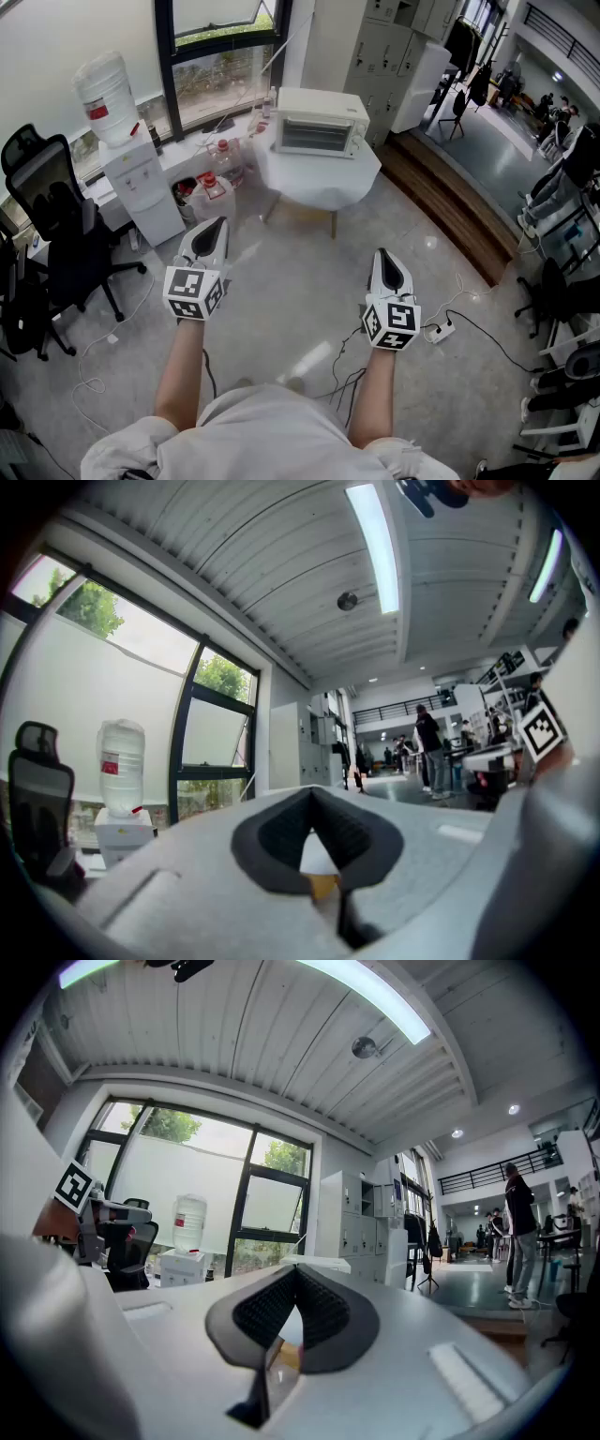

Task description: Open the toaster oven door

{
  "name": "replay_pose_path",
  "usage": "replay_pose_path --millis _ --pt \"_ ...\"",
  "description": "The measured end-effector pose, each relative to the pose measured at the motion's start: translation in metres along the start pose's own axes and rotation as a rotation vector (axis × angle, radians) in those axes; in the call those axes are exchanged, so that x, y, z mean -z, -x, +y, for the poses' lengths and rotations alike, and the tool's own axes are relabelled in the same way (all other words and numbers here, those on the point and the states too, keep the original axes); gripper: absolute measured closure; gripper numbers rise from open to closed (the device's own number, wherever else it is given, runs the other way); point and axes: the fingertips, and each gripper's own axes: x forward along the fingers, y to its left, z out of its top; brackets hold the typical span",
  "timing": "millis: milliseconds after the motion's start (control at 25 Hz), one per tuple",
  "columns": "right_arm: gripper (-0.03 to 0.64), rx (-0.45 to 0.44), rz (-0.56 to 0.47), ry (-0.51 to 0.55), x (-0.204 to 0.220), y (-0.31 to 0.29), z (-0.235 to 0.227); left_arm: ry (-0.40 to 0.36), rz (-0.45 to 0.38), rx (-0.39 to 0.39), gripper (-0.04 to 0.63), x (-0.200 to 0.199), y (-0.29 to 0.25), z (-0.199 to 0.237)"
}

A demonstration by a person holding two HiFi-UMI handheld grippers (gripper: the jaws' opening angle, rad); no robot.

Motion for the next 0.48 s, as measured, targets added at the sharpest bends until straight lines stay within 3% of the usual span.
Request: replay_pose_path --millis 480 --pt "0.614 -0.012 -0.018 0.007 -0.0039 0.0087 0.0037 0.002 -0.002 0.016 0.597 0.0019 0.005 -0.0089"
